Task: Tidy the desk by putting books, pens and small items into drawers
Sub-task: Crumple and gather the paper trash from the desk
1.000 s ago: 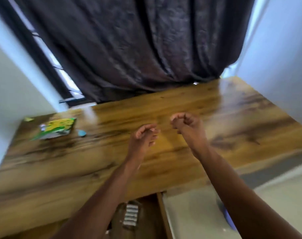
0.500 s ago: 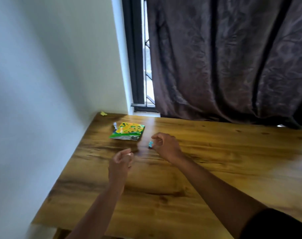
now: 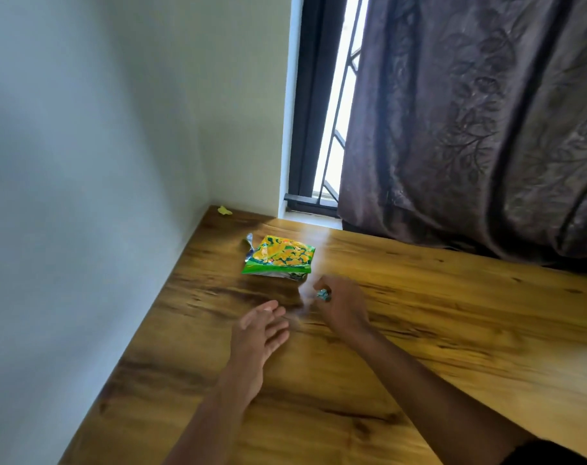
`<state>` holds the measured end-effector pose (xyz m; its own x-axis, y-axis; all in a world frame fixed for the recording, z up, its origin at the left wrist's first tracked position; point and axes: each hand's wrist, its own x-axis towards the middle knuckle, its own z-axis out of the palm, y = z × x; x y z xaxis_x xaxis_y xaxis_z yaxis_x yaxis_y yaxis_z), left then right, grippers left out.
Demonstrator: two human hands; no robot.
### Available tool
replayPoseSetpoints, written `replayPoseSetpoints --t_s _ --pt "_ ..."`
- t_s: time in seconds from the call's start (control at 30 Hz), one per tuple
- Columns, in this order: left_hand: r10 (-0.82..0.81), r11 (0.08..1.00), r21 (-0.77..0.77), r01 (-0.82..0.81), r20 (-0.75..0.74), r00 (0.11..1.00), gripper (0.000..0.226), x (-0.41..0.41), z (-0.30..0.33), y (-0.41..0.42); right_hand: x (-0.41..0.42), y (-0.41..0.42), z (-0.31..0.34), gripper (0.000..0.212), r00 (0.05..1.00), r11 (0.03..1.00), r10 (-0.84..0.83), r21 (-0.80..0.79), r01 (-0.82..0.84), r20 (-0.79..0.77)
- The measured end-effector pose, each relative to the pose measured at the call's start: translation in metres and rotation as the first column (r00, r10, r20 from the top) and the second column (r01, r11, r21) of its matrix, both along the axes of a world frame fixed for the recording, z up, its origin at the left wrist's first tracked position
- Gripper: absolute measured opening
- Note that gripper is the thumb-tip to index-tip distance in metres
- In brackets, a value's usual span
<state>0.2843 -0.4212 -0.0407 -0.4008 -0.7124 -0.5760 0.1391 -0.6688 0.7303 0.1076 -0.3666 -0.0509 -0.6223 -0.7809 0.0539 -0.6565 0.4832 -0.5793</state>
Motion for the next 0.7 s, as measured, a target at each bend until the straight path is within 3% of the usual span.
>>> replayPoseSetpoints --t_s 0.13,0.33,0.4,0.5,0.53,0.6,0.63,0.7 --pt "0.071 0.978 0.203 -0.038 -0.161 0.984 0.037 -0.005 -0.002 -0.006 0.040 0.004 0.021 0.022 0.981 0.973 0.163 -0.183 -0.141 0.110" --pt "0.143 0.925 0.379 -0.004 -0.341 0.929 0.041 0.006 0.005 -0.009 0.071 -0.001 0.035 0.029 0.934 0.928 0.335 -0.127 -0.350 -0.123" --pt "0.186 0.920 0.391 -0.044 -0.334 0.924 0.037 0.011 0.004 -0.012 0.070 -0.004 0.040 0.025 0.951 0.932 0.277 -0.204 -0.300 -0.136" --pt "0.249 0.909 0.401 -0.112 -0.309 0.918 0.031 0.022 0.003 -0.016 0.061 -0.016 0.050 0.017 0.997 0.927 -0.056 -0.369 0.069 0.045" --pt "0.261 0.908 0.400 -0.125 -0.305 0.916 0.030 0.026 0.003 -0.018 0.050 -0.023 0.047 0.018 0.968 0.910 -0.189 -0.340 0.237 0.167" --pt "0.276 0.911 0.382 -0.153 -0.290 0.916 0.034 0.032 0.003 -0.021 0.027 -0.038 0.045 0.031 0.799 0.873 -0.406 -0.071 0.483 0.443" --pt "0.279 0.916 0.366 -0.167 -0.278 0.919 0.036 0.034 0.003 -0.022 0.017 -0.045 0.044 0.042 0.677 0.859 -0.452 0.078 0.507 0.581" --pt "0.288 0.923 0.330 -0.199 -0.249 0.925 0.041 0.037 0.002 -0.025 0.005 -0.054 0.047 0.050 0.392 0.862 -0.418 0.223 0.455 0.820"
